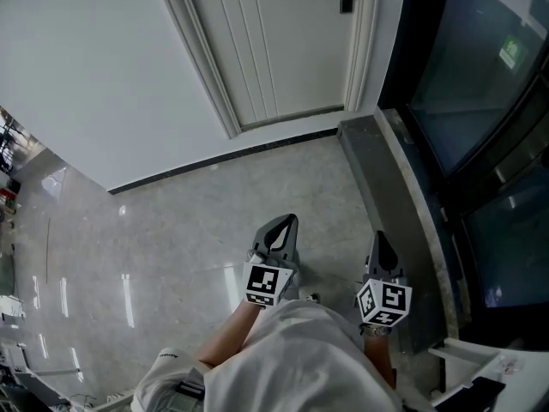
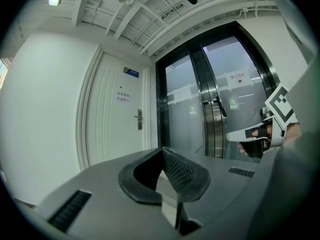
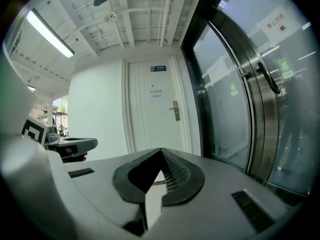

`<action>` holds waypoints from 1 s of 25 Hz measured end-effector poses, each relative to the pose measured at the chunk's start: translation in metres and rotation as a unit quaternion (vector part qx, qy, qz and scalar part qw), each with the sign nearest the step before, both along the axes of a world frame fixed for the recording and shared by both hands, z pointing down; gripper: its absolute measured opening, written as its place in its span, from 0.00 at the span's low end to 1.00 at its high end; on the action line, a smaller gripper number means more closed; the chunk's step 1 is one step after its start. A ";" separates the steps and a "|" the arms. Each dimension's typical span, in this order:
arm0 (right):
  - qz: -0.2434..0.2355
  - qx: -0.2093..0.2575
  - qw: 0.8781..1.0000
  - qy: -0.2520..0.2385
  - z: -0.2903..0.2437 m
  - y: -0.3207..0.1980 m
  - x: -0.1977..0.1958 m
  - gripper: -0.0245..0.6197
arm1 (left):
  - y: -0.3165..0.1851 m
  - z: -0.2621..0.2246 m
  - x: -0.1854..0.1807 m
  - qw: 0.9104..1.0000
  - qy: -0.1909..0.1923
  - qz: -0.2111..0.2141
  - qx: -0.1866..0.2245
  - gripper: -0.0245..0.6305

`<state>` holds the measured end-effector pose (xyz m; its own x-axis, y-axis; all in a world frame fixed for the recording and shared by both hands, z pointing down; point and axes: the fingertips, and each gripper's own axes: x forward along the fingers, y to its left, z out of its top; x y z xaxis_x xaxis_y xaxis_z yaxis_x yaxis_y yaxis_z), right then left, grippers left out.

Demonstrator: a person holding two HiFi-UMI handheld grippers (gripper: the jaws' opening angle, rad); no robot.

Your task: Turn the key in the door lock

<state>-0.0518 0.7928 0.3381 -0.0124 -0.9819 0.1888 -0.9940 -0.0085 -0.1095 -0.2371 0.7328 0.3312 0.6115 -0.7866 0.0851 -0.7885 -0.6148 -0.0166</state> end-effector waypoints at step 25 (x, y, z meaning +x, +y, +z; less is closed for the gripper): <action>0.035 -0.012 0.999 0.035 -0.010 -0.236 0.032 0.04 | -0.259 -0.009 0.065 0.997 0.031 0.069 0.009 0.05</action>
<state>-0.0197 0.5567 0.3280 0.0699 -0.9753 0.2096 -0.9960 -0.0799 -0.0397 -0.1717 0.4742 0.3226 0.7184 -0.6950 0.0302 -0.6956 -0.7182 0.0183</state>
